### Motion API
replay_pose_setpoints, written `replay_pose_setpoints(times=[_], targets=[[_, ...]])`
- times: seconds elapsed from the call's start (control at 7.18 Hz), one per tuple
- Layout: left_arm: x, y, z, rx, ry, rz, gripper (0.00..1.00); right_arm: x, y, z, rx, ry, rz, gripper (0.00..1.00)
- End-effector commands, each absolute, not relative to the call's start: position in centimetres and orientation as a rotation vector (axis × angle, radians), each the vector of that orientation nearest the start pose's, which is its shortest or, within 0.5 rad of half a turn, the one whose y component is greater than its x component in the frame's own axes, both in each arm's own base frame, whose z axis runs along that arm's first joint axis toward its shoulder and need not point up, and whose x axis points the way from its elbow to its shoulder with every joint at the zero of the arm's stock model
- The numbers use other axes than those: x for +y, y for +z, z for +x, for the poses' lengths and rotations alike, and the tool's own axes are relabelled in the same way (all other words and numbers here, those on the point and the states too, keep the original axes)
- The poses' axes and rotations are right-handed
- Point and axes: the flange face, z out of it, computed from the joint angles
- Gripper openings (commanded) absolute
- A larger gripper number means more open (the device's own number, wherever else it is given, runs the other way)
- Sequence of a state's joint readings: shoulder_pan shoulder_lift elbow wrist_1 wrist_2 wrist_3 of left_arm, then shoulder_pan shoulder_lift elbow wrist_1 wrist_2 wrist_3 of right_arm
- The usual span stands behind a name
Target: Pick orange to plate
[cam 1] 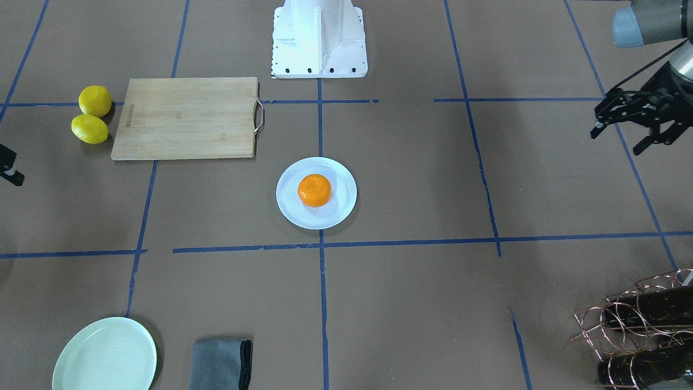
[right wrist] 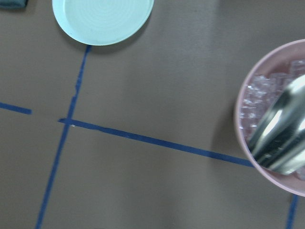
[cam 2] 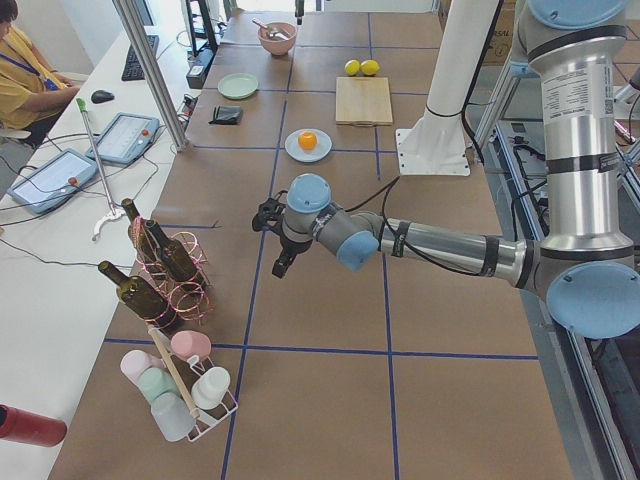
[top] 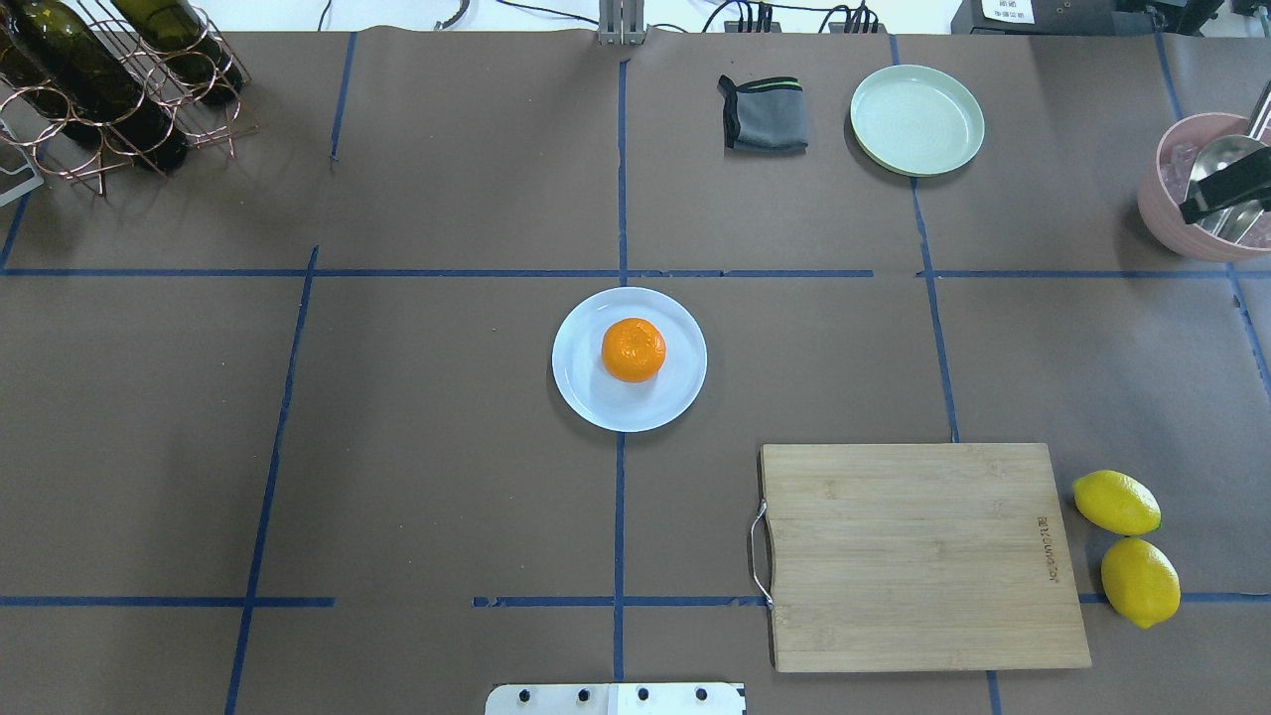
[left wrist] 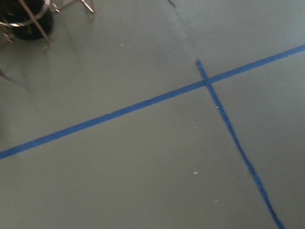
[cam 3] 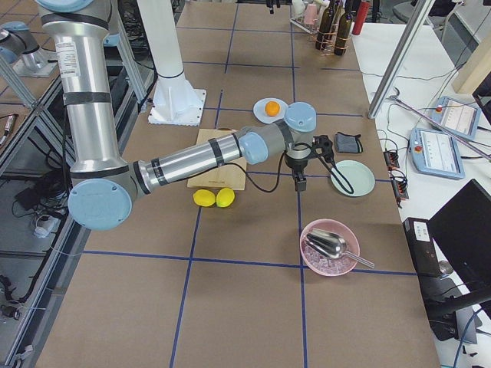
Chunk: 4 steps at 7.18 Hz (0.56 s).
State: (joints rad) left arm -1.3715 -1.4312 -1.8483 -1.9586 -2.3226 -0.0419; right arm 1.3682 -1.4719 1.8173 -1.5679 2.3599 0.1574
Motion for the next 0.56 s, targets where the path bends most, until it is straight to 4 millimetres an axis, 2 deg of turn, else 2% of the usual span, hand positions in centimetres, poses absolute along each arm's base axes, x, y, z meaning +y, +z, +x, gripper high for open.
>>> replay_pose_setpoints(times=[0.0, 0.14, 0.28, 0.42], targets=[[-47.7, 57.0, -7.1, 0.708, 0.366, 0.342, 1.00, -52.1, 52.3, 2.7, -0.761, -0.305, 0.131, 1.00], [-48.5, 58.0, -7.3, 0.733, 0.336, 0.261, 1.00, -52.0, 55.6, 4.4, -0.778, -0.337, 0.095, 1.00], [-49.7, 56.9, -7.6, 0.748, 0.298, 0.185, 1.00, -51.4, 57.2, 4.6, -0.787, -0.341, 0.073, 1.00], [-49.4, 57.6, -7.6, 0.756, 0.277, 0.151, 1.00, -51.2, 57.4, 5.3, -0.786, -0.318, 0.069, 1.00]])
